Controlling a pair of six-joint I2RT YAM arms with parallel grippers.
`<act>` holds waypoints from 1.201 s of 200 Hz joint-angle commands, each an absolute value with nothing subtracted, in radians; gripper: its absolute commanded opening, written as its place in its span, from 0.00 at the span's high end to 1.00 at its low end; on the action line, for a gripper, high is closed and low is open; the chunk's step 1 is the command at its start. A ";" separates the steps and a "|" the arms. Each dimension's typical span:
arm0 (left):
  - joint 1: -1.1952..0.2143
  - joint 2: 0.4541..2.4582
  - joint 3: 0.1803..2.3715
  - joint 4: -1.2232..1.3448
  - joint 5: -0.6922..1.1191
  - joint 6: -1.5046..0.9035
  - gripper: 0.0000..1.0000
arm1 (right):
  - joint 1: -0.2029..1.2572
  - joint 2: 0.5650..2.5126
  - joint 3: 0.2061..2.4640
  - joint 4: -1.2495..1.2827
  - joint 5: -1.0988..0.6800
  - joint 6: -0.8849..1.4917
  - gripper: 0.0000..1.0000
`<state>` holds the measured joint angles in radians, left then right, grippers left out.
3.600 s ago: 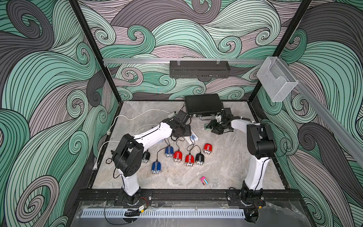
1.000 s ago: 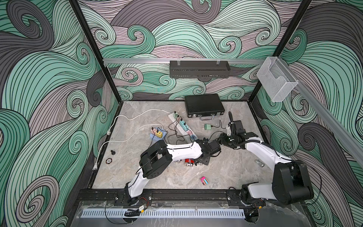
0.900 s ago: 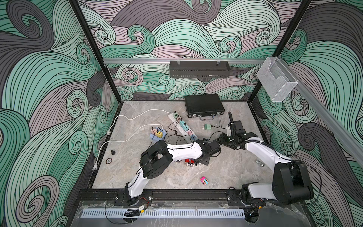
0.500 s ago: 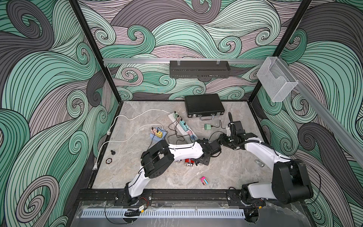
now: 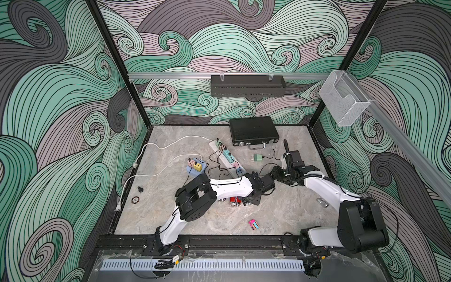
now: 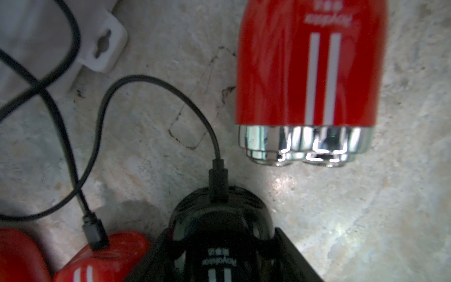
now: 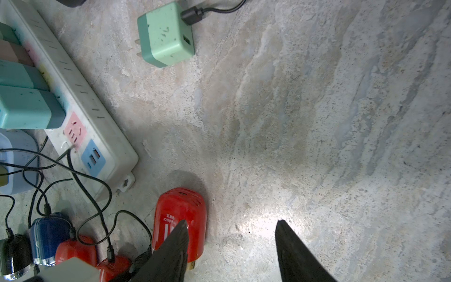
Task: Unplug the electric shaver
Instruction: Pick up the electric shaver from the center of the board.
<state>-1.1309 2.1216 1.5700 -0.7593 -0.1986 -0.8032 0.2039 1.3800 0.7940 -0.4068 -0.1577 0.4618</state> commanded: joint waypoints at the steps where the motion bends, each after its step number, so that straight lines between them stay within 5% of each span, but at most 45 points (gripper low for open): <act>1: -1.131 2.166 1.580 -0.786 -0.169 -0.821 0.40 | 0.208 1.390 0.787 -0.400 -0.168 0.475 0.42; 34: -1.130 2.171 1.585 -0.787 -0.163 -0.819 0.40 | 0.207 1.391 0.785 -0.401 -0.168 0.475 0.42; 68: -1.130 2.144 1.562 -0.754 -0.170 -0.804 0.57 | 0.208 1.385 0.787 -0.403 -0.164 0.476 0.42; 105: -1.130 2.077 1.526 -0.707 -0.197 -0.784 0.64 | 0.209 1.366 0.785 -0.415 -0.168 0.482 0.42; 240: -1.128 1.822 1.327 -0.420 -0.149 -0.663 0.64 | 0.209 1.237 0.663 -0.278 -0.530 0.584 0.48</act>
<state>-1.1309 1.8736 1.3453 -0.5262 -0.1848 -0.7338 0.2039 1.2598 0.6716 -0.3344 -0.4187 0.5549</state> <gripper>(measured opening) 0.559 0.525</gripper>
